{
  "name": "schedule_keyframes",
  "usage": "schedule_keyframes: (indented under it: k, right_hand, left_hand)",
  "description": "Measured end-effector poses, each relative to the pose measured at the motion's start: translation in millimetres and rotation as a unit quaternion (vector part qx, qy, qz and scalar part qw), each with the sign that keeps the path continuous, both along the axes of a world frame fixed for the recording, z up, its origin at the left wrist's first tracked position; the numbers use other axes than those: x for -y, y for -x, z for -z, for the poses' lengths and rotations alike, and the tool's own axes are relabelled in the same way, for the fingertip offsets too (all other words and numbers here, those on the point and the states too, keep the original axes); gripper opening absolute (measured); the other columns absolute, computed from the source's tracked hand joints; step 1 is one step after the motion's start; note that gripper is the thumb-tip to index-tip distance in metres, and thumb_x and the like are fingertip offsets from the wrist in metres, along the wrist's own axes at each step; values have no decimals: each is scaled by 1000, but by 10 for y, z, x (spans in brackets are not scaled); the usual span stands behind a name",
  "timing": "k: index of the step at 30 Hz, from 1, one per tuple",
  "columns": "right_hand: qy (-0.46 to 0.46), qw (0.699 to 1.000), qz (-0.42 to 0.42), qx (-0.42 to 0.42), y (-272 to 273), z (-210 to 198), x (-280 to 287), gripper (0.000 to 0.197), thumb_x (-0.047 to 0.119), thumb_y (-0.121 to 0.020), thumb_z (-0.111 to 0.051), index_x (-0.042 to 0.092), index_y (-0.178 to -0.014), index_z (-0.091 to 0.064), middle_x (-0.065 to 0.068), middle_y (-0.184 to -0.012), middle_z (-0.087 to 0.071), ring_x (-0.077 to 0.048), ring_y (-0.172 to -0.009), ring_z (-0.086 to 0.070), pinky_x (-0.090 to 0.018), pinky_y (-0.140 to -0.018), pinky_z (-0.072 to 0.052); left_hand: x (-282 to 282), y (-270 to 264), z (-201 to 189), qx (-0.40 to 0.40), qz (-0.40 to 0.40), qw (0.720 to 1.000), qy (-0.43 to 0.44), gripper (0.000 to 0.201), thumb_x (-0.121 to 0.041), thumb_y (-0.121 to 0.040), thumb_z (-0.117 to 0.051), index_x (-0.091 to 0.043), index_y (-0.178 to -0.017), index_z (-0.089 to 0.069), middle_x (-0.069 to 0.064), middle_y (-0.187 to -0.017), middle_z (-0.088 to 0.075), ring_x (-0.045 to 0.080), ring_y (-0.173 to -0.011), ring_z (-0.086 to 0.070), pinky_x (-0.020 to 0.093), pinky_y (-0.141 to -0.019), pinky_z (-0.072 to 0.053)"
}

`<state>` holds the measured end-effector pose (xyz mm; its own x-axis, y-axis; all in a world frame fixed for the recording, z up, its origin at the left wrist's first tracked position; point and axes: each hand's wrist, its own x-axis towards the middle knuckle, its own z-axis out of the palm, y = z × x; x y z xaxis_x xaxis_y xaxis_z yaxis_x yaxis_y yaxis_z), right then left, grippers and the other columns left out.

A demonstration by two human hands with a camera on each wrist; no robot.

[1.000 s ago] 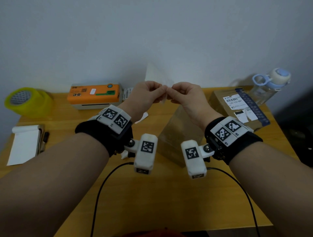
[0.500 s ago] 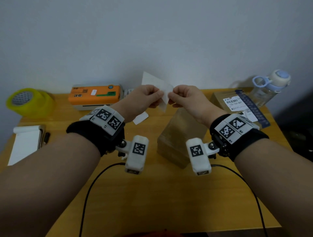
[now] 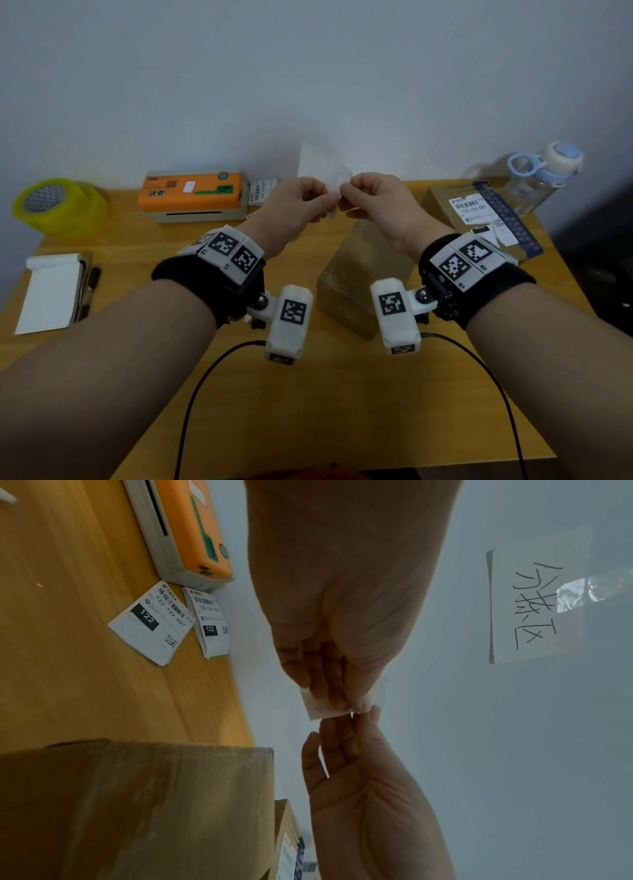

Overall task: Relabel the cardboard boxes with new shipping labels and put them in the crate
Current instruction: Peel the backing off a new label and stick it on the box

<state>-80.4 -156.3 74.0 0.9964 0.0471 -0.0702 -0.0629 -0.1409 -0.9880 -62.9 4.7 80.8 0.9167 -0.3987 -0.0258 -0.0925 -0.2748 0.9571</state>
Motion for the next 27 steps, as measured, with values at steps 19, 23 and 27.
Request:
schedule_keyframes:
  k: [19,23,27]
  right_hand:
    - [2,999,28,18,52,45,35,7,15,-83,-70,11,-87,-69,0,-76,-68,-7,-71,-62,-24,-74,-52]
    - [-3,1000,21,1,23,60,28,3,14,-84,-69,12,-83,-67,-1,-73,-66,-7,-68,-61,-22,-72,-52]
    - [12,999,-28,-30,2,46,74,6,11,-87,-65,11,-81,-65,1,-70,-65,-5,-65,-60,-16,-68,-51]
  left_hand:
    - [0,-59,-74,-21,25,999,-3,23,-15,-95,-53,5,-98,-61,6,-81,-63,6,-68,-57,13,-65,-49]
    - [-10,-96,-82,-10,46,997,-56,26,-16,-97,-49,7,-102,-58,9,-84,-61,9,-71,-55,10,-63,-48]
    - [-80,-126,-95,-9,81,991,-103,19,-16,-97,-48,-10,-80,-53,1,-71,-54,9,-65,-51,11,-60,-46]
